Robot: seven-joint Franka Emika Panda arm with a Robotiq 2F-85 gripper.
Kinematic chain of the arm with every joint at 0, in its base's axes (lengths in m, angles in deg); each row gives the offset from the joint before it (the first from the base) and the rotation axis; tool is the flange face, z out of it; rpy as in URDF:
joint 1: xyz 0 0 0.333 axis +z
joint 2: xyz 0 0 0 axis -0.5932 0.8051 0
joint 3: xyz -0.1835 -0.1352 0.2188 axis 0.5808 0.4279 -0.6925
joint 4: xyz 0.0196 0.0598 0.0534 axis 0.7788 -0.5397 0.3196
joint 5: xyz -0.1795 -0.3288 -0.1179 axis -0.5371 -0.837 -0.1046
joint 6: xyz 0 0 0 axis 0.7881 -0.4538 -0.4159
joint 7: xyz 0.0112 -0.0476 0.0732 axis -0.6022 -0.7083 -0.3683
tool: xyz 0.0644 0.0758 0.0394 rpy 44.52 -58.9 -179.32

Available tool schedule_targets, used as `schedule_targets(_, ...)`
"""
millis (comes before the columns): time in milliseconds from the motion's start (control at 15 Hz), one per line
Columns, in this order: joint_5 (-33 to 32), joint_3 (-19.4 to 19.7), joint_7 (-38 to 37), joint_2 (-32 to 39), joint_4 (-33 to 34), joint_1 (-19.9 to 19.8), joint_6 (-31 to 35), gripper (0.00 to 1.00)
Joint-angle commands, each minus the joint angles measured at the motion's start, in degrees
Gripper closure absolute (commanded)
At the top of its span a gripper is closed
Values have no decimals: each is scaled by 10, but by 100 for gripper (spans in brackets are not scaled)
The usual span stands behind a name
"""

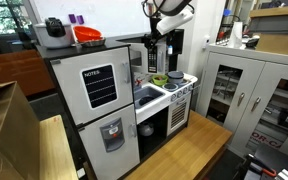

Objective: Close the microwave door

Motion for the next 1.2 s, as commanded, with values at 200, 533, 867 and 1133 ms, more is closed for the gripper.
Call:
schedule_targets(200,-48,45,-91,27,27,-3,25,0)
schedule_targets(533,-42,57,-104,37,31,-3,51,0)
schedule_targets(867,43,38,-32,19,-4,1,60,0)
schedule_targets(1133,93,23,-19,1,-27,11,73,0)
